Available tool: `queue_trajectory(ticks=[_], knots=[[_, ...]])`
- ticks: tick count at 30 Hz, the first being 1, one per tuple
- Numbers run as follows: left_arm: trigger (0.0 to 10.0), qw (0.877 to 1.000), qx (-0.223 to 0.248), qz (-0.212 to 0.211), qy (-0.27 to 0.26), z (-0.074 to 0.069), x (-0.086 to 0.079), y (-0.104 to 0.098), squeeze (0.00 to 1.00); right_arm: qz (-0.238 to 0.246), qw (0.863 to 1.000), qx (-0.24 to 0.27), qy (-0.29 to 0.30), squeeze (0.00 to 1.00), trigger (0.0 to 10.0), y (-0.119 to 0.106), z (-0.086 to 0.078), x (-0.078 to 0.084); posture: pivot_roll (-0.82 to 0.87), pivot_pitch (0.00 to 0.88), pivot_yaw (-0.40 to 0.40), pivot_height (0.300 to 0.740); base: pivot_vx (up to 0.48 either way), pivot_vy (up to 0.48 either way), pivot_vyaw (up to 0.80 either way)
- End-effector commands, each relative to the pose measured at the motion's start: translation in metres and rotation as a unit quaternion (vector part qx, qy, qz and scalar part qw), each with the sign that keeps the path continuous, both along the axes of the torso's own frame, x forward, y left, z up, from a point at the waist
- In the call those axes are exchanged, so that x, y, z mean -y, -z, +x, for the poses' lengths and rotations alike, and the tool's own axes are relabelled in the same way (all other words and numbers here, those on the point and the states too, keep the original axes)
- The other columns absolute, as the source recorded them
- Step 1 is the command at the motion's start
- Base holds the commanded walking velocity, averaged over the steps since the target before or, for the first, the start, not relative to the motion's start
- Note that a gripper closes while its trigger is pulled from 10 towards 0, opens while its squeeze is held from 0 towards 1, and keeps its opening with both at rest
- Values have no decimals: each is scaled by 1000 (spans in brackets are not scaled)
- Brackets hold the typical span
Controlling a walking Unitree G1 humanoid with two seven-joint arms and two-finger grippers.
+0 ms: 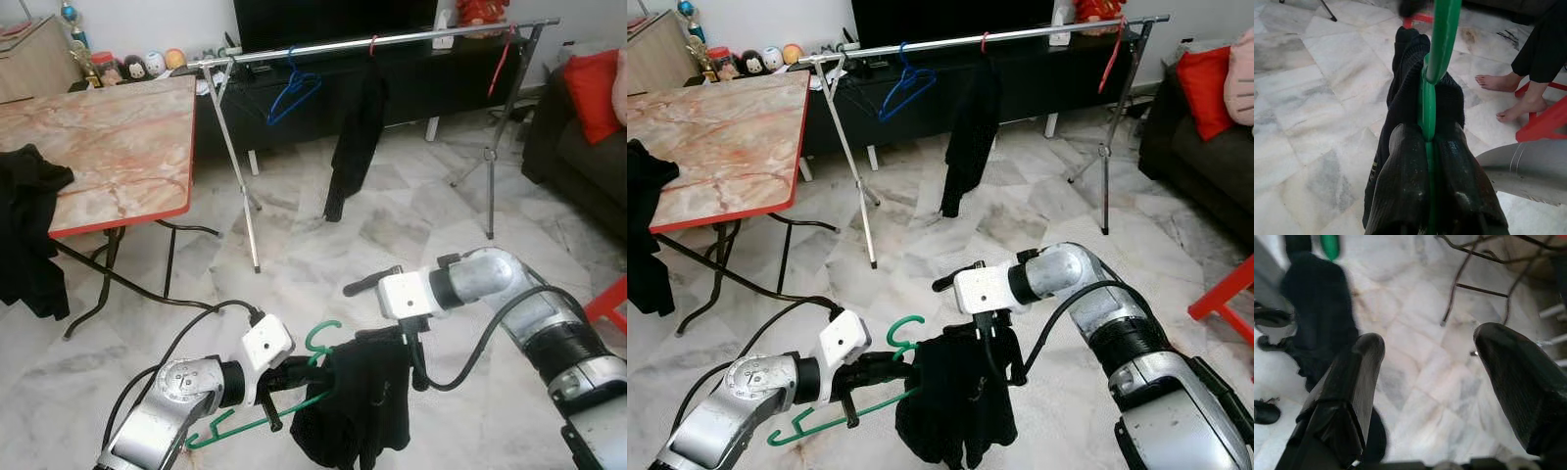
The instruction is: Hang hanger
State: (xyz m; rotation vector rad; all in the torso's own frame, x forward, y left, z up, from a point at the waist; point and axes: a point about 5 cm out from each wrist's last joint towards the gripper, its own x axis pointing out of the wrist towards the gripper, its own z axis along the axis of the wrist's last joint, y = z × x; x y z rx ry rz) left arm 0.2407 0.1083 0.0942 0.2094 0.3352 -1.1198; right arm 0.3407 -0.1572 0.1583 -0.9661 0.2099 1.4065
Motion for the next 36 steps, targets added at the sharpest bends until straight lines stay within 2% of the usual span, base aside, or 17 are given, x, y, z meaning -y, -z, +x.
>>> queue_trajectory(ticks=[1, 5, 9, 13, 17, 20, 29, 36], knots=[[10000, 1000, 13, -6, 3, 1, -2, -8, 0, 5, 1000, -9, 13, 0, 10000, -7, 4, 4, -124, 0, 99, 740, 0, 0, 0], [10000, 1000, 12, -6, 2, 0, -2, -8, 0, 31, 999, -16, 35, 0, 10000, -10, 7, 4, -127, 0, 101, 740, 0, 0, 0], [10000, 1000, 11, -7, 2, 0, -2, -8, 0, 40, 999, -11, 7, 0, 10000, -11, 2, 5, -127, 0, 101, 740, 0, 0, 0], [10000, 1000, 8, -7, 4, 0, -2, -8, 0, 58, 997, -47, -25, 0, 10000, -11, -5, 4, -126, 0, 104, 740, 0, 0, 0], [10000, 1000, 10, -7, 3, 0, -2, -8, 0, 31, 993, -91, -74, 0, 10000, -5, -17, 10, -123, 0, 101, 740, 0, 0, 0], [10000, 1000, 10, -8, 3, 0, -2, -9, 0, -1, 992, -104, -78, 0, 10000, 2, -18, 15, -123, 0, 101, 740, 0, 0, 0], [10000, 1000, 12, -8, 16, -1, 3, -11, 0, -25, 994, -87, -56, 0, 10000, 14, -13, 11, -113, 0, 97, 740, 0, 0, 0], [10000, 999, 16, -11, 32, -3, 10, -14, 0, -22, 993, -100, -65, 0, 10000, 21, -15, 5, -111, 0, 93, 740, 0, 0, 0]])
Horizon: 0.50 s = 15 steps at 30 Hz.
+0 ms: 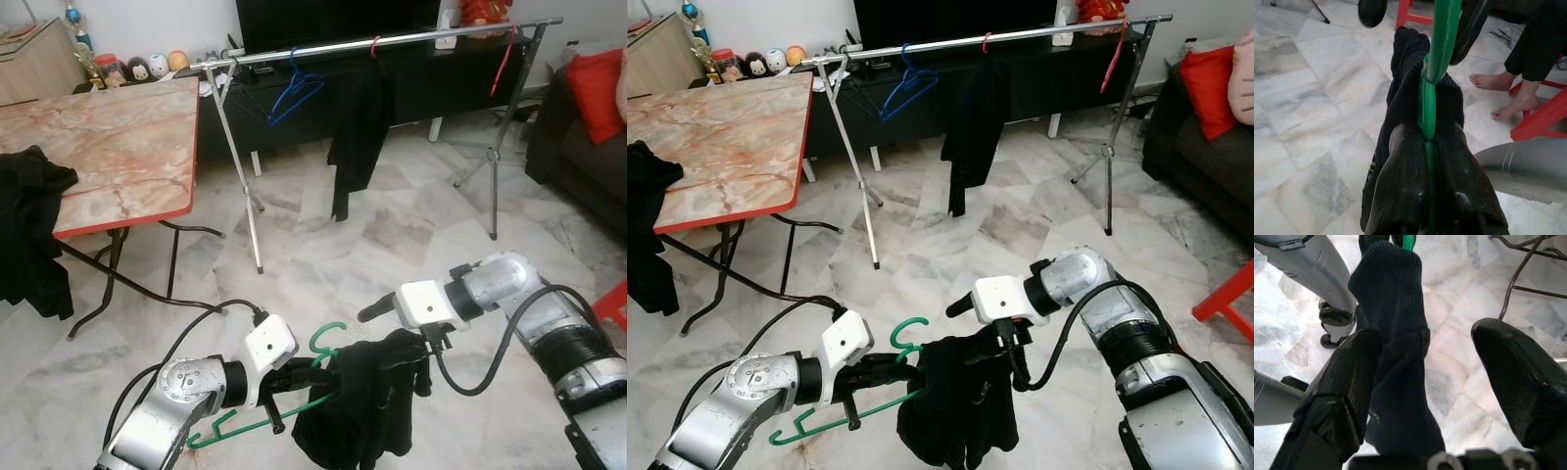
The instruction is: Hang hanger
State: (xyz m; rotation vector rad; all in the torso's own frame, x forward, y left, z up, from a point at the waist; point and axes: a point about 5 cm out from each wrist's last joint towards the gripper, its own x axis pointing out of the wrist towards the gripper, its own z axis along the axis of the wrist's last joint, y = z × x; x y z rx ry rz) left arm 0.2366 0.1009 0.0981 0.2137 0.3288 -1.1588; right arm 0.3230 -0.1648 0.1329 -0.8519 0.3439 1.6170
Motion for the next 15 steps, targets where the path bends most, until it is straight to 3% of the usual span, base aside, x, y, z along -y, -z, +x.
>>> queue_trajectory(ticks=[1, 15], knots=[[10000, 1000, 15, -11, 14, 1, 4, -10, 0, -10, 1000, 9, -14, 0, 10000, -4, 2, -3, -109, 0, 92, 740, 0, 0, 0], [10000, 1000, 18, -12, 18, 2, 8, -12, 0, -19, 1000, -5, -16, 0, 10000, 7, 2, -9, -103, 0, 87, 740, 0, 0, 0]])
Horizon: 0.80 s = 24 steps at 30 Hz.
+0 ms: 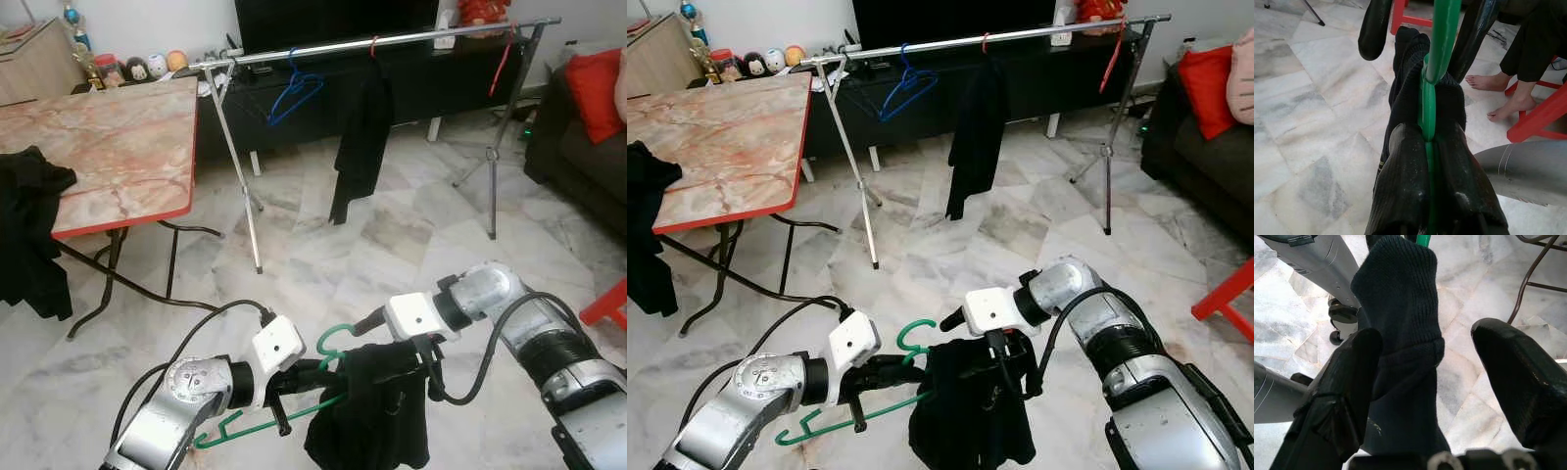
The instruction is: Hang hanger
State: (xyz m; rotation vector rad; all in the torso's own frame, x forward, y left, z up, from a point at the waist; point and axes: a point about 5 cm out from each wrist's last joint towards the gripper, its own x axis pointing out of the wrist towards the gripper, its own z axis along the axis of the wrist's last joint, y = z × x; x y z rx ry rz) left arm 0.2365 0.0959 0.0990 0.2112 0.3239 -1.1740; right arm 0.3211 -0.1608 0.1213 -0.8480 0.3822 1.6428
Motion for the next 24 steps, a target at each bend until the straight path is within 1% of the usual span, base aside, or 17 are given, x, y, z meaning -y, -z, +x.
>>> queue_trajectory(ticks=[1, 3, 4, 5, 11, 14, 24], knots=[[10000, 1000, 19, -10, 11, 2, 3, -12, 0, -8, 1000, 10, -9, 0, 10000, -3, 3, -5, -101, 0, 86, 740, 0, 0, 0], [10000, 1000, 20, -10, 12, 3, 4, -13, 0, -9, 1000, 7, -8, 0, 10000, -1, 3, -6, -101, 0, 86, 740, 0, 0, 0], [10000, 1000, 21, -10, 12, 3, 4, -13, 0, -9, 1000, 6, -10, 0, 4235, 0, 3, -6, -103, 0, 86, 740, 0, 0, 0], [10000, 1000, 23, -10, 12, 4, 4, -13, 0, -9, 1000, -1, -13, 0, 0, 0, 2, -7, -103, 0, 86, 740, 0, 0, 0], [10000, 1000, 25, -11, 15, 4, 5, -14, 0, -10, 1000, -9, -18, 0, 0, 1, 1, -7, -104, 0, 86, 740, 0, 0, 0], [10000, 999, 28, -15, 19, 5, 9, -15, 0, -10, 1000, -17, -19, 0, 0, 5, 0, -8, -104, 0, 82, 740, 0, 0, 0], [10000, 999, 32, -16, 21, 6, 10, -16, 0, -12, 999, -30, -23, 0, 0, 9, -2, -10, -105, 0, 80, 740, 0, 0, 0]])
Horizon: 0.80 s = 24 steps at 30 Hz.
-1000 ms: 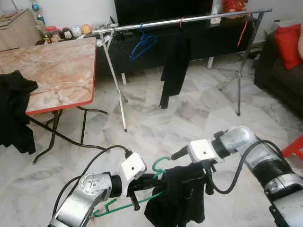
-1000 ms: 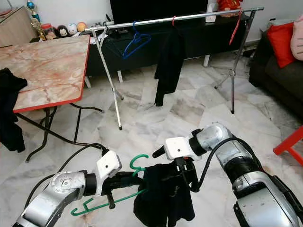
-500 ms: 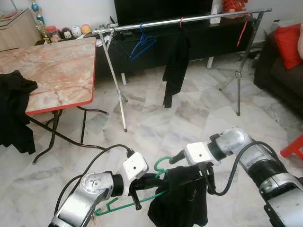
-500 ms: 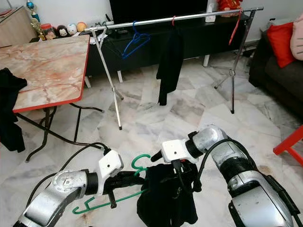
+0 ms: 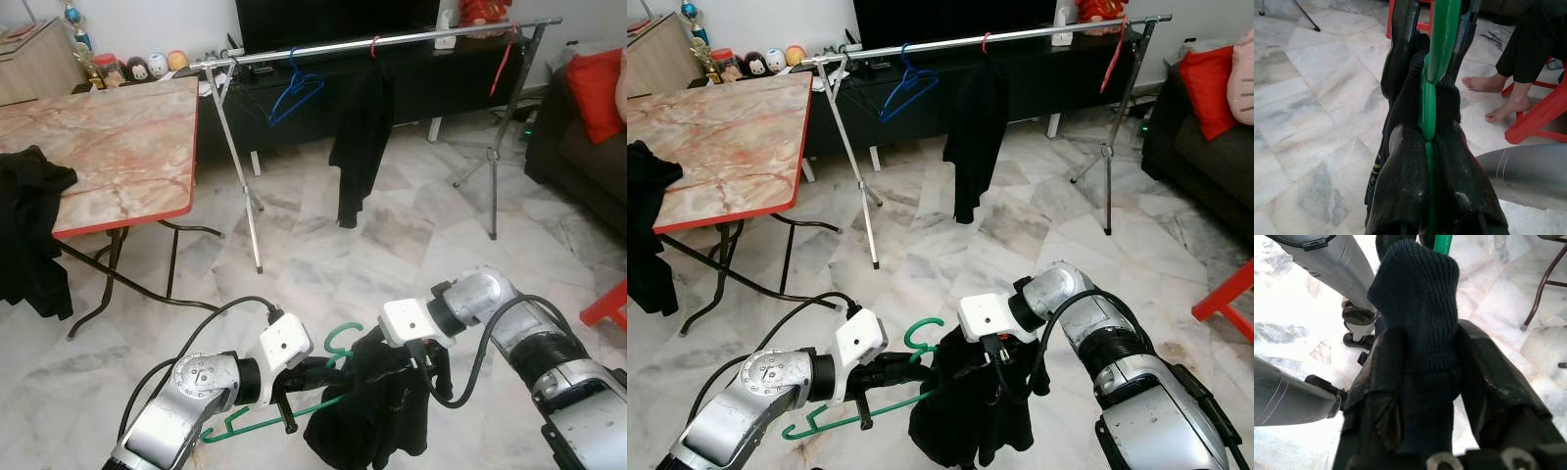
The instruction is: Hang hanger
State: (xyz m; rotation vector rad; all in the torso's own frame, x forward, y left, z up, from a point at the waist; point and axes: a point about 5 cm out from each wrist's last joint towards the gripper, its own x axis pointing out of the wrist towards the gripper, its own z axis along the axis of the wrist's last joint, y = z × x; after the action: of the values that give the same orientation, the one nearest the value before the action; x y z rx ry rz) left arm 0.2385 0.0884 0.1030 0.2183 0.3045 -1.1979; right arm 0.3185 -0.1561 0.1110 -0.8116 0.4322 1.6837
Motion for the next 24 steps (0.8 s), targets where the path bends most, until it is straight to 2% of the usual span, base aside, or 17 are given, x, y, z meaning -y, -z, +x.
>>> queue_trajectory(ticks=[1, 24], knots=[[10000, 1000, 24, -13, 8, 4, 3, -12, 0, -5, 1000, 1, -17, 0, 0, -1, 0, -5, -105, 0, 80, 740, 0, 0, 0], [10000, 999, 33, -5, -3, 5, 0, -11, 0, -8, 999, -13, -35, 0, 0, 6, -4, -14, -96, 0, 75, 740, 0, 0, 0]])
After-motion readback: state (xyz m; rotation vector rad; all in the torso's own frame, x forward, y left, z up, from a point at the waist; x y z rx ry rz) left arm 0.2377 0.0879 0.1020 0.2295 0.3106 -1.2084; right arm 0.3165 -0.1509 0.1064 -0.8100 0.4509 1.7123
